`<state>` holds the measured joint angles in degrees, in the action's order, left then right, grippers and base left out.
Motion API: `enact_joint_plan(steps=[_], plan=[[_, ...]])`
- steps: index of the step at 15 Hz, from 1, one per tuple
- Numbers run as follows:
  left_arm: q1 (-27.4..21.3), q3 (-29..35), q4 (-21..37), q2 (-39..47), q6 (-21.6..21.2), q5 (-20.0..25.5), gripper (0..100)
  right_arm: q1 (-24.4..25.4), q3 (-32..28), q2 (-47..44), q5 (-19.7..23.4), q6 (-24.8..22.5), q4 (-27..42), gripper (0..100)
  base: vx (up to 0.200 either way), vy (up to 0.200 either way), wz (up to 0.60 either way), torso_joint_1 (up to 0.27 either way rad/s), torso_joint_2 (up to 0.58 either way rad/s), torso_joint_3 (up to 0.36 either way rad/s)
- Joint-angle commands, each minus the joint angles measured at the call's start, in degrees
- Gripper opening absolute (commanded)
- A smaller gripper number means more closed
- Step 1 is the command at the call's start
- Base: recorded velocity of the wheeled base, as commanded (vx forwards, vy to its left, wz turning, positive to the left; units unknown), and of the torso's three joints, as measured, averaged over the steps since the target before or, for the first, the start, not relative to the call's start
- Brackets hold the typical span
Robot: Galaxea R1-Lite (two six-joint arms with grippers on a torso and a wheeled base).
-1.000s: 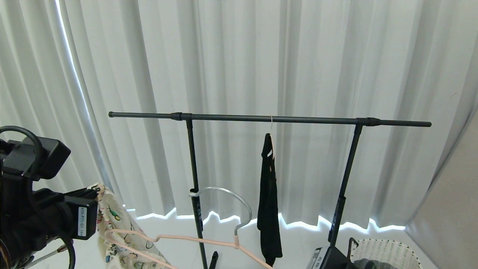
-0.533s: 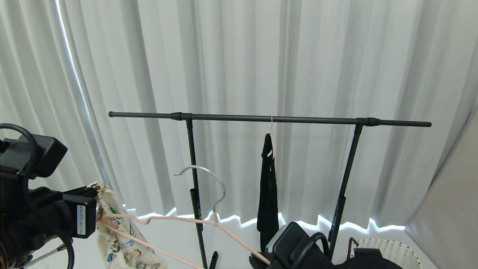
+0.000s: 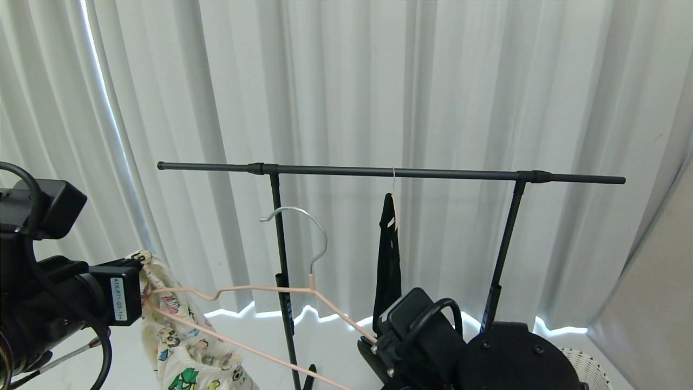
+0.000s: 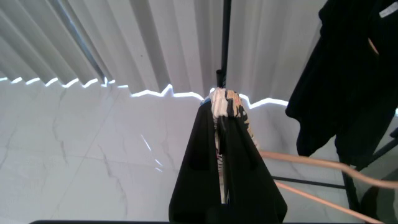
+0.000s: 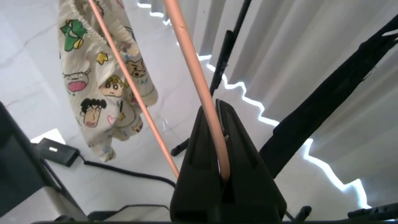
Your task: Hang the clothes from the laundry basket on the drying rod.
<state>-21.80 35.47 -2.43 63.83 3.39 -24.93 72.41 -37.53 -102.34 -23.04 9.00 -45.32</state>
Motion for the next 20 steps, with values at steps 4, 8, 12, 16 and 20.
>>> enact_joint_plan(steps=[4,8,12,16,20], plan=[[1.85,2.05,-0.04,2.70,0.21,-0.03,0,-3.07,-1.14,0.04,-0.25,-0.03,-0.03,0,0.000,0.000,0.00,0.000,0.00,0.000],[1.93,2.67,0.05,5.08,0.13,-0.29,0,-3.51,-3.95,-0.93,-1.57,-0.12,-0.03,0,0.000,0.000,0.00,0.000,0.00,0.000],[3.08,6.01,0.05,7.45,0.13,-0.29,0,-3.51,-4.92,-3.39,-2.54,-0.12,-0.03,0,0.000,0.000,0.00,0.000,0.00,0.000],[3.08,5.75,0.93,7.10,0.13,-0.29,0,-3.77,-9.05,-7.52,-2.71,0.06,-0.03,0,0.000,0.000,0.00,0.000,0.00,0.000],[2.55,5.66,0.93,6.48,0.21,-0.29,0,-4.03,-10.89,-9.63,-3.15,0.23,-0.03,0,0.000,0.000,0.00,0.000,0.00,0.000]])
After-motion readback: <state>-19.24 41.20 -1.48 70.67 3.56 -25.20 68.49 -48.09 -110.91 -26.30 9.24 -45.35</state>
